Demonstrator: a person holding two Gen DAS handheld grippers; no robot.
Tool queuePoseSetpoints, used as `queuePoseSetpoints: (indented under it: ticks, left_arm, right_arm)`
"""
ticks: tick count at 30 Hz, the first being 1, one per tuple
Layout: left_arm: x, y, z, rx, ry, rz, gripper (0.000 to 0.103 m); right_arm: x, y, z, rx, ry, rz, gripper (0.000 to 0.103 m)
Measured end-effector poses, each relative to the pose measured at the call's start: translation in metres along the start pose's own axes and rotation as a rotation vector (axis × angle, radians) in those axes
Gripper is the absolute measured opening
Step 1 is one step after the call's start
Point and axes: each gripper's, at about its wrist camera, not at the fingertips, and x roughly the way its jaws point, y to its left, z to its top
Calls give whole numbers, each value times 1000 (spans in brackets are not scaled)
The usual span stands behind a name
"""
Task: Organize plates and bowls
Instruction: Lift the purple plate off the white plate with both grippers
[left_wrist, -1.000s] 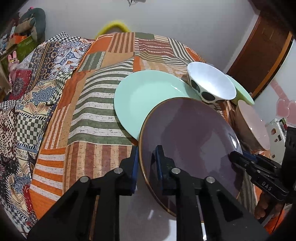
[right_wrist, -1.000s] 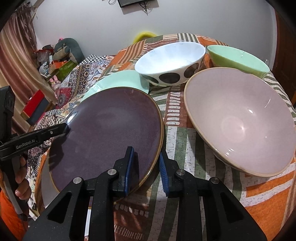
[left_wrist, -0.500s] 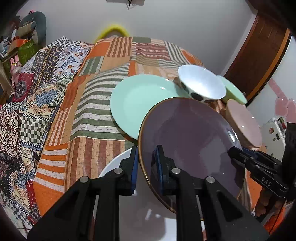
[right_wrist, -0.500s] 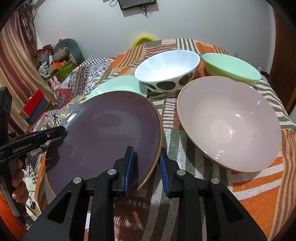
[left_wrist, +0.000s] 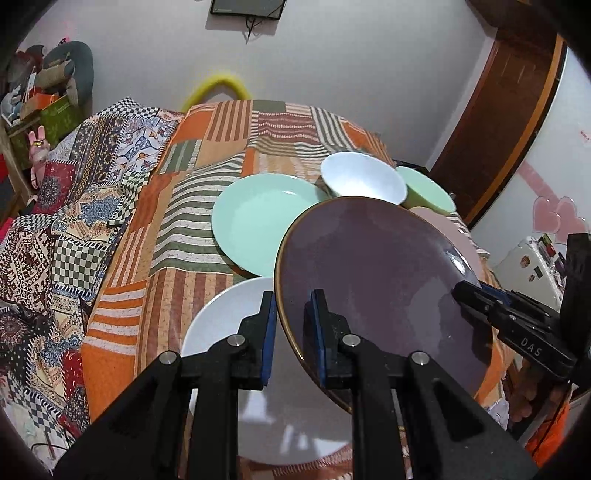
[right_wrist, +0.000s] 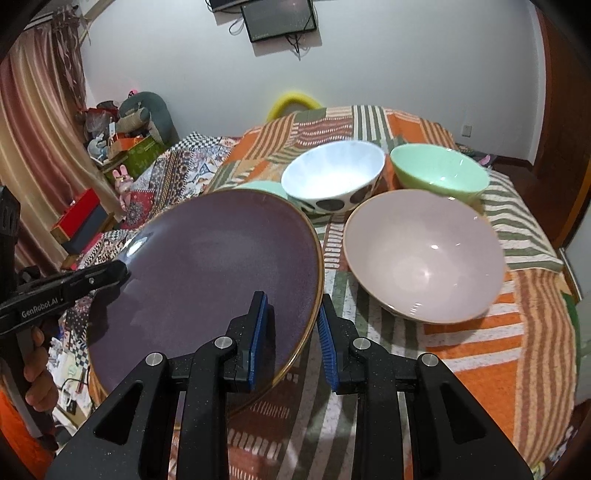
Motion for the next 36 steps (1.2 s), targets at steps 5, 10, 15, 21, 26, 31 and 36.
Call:
queuePoseSetpoints:
  ticks: [5, 10, 15, 21, 26, 31, 36]
  left_arm:
    - [-16, -12, -6, -3, -11, -20, 17]
    - [-28, -27, -15, 17, -9, -21, 17]
    - [-34, -42, -26, 31, 2, -21, 17]
    - [-26, -55, -39, 37, 52, -30, 17]
    - [-14, -66, -49, 69, 104, -37, 17]
    - [0, -71, -58, 71, 145, -48, 17]
    - [17, -78, -64, 71, 190, -59, 17]
  right_arm:
    - [-15, -1, -3, -2, -23, -9, 24]
    - [-28, -4, -11, -2, -35, -18, 24]
    - [-36, -9, -20, 8, -34, -22, 25]
    - [-44, -20, -35, 10, -21, -40, 25]
    - [-46, -33, -50, 32, 5, -59, 25]
    - [-45, -41, -61, 51, 28, -71, 25]
    - [-42, -54, -72, 73, 54, -79, 25]
